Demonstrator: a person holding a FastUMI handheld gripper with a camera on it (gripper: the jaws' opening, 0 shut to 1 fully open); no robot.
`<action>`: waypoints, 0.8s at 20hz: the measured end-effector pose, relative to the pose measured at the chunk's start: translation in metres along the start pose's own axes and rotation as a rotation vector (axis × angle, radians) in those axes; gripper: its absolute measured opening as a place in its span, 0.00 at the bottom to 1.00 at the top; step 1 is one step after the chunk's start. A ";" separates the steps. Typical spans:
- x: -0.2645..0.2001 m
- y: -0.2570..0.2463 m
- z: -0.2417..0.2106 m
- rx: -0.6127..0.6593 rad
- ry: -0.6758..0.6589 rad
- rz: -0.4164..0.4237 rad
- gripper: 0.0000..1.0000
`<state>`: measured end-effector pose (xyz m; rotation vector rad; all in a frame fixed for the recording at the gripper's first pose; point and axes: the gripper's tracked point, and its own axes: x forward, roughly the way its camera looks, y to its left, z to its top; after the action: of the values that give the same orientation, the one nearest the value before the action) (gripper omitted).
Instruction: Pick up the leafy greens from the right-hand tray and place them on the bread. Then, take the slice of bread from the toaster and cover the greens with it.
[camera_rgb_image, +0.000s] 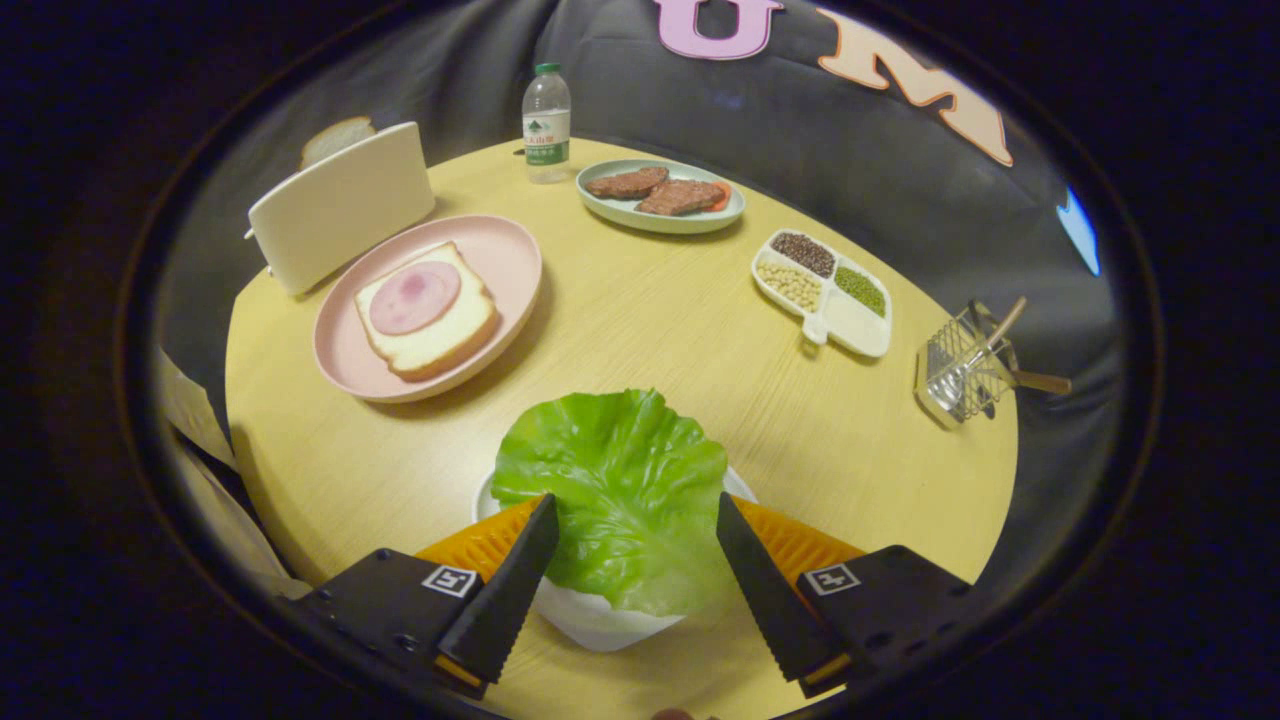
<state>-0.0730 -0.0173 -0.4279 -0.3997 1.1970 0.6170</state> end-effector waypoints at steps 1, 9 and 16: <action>0.005 0.001 -0.003 0.002 0.017 0.006 0.90; 0.007 0.003 -0.009 0.094 0.085 0.074 0.58; 0.007 0.006 -0.010 0.112 0.097 0.053 0.29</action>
<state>-0.0826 -0.0164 -0.4374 -0.3066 1.3323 0.5784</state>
